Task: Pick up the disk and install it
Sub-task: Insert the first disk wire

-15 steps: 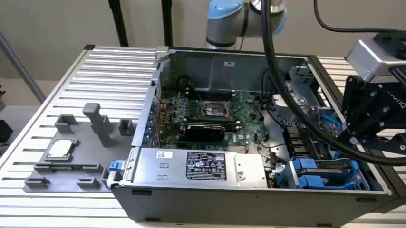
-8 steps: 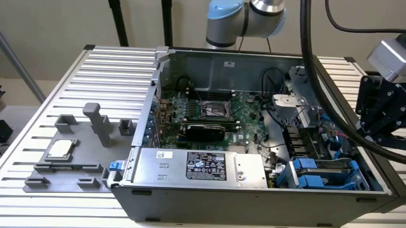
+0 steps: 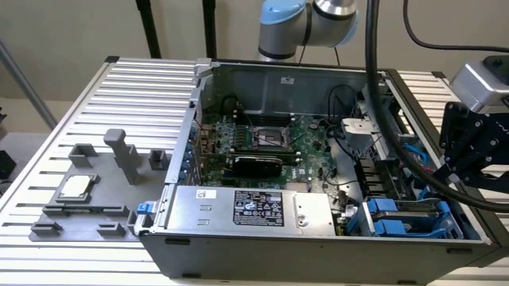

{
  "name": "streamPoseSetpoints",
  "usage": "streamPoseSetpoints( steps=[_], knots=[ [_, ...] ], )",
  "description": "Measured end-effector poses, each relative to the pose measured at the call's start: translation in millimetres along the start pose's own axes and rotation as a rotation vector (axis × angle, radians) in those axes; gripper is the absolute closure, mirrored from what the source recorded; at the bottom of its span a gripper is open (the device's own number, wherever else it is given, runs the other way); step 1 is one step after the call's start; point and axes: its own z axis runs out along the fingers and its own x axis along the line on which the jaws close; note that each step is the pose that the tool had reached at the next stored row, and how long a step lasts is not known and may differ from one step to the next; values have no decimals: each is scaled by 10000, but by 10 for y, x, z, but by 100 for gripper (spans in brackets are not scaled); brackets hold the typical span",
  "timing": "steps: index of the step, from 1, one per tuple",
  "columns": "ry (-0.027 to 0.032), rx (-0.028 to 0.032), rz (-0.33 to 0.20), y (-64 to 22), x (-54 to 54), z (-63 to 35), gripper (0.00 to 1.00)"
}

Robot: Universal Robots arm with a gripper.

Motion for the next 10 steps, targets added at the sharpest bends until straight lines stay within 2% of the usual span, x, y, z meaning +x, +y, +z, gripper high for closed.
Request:
streamPoseSetpoints(
  steps=[10],
  knots=[
    [-1,0,0,-16,-151,188,100]
  ],
)
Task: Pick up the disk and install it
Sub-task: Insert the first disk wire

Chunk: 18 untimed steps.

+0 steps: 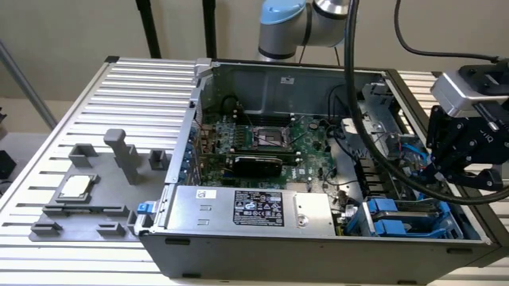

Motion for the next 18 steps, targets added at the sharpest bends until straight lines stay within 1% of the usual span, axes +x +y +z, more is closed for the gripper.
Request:
streamPoseSetpoints(
  steps=[3,4,6,10,12,15,18],
  knots=[
    [1,0,0,6,-48,21,100],
    [1,-1,-2,19,-53,22,0],
    [0,-2,-10,62,-57,24,0],
    [1,-4,-34,182,-65,28,0],
    [2,-4,-35,219,-58,29,0],
    [-12,-4,-37,231,17,23,0],
    [-59,-1,-38,238,122,15,0]
  ],
)
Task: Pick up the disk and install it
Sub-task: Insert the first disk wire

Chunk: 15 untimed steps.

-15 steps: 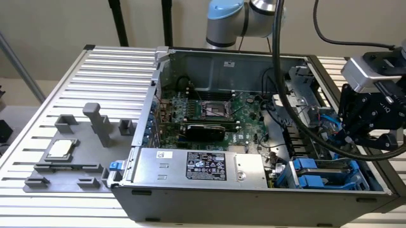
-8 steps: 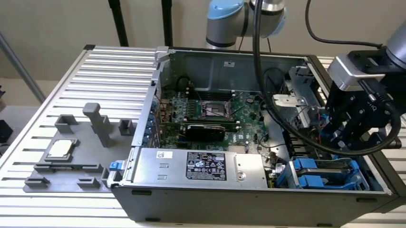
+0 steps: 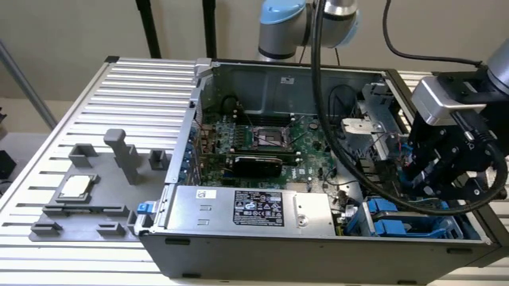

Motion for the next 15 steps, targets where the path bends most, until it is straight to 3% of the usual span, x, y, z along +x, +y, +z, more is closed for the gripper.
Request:
streamPoseSetpoints(
  steps=[7,13,15],
  knots=[
    [-176,12,-5,0,194,-30,0],
    [-491,33,-16,-96,254,-120,0],
    [-572,38,-19,-113,274,-147,0]
  ],
)
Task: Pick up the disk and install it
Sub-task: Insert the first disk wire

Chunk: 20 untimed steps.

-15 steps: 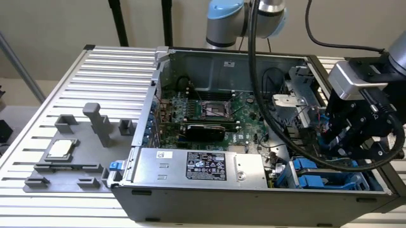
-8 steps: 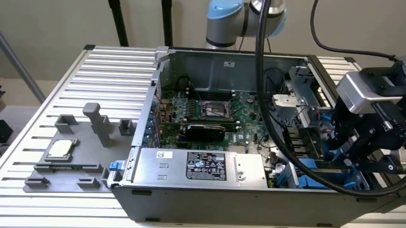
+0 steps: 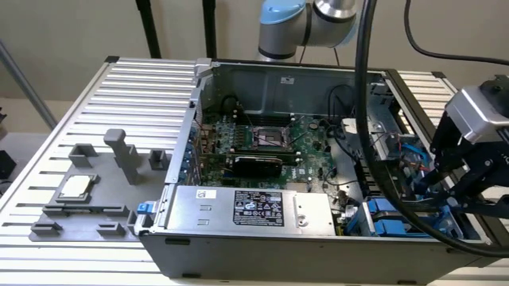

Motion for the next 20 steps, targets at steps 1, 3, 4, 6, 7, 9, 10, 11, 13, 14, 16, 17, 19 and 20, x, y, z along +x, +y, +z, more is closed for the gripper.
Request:
streamPoseSetpoints(
  steps=[1,3,4,6,7,9,10,11,13,14,16,17,19,20],
  knots=[
    [-21,1,-1,-3,13,-7,0],
    [-46,4,-1,-7,42,-10,0],
    [-49,3,-3,-11,51,-12,0],
    [-53,3,-9,-20,57,-11,0],
    [-53,3,-14,-23,58,-9,0],
    [-55,9,-50,-32,60,-3,0],
    [-55,13,-77,-39,60,0,0],
    [-56,17,-105,-46,61,2,0],
    [-54,27,-170,-55,63,6,0],
    [-52,35,-206,-56,63,10,0],
    [-51,59,-272,-58,64,19,0],
    [-50,73,-304,-59,65,24,0],
    [-50,107,-369,-59,67,34,0],
    [-51,126,-400,-59,68,40,0]
  ],
)
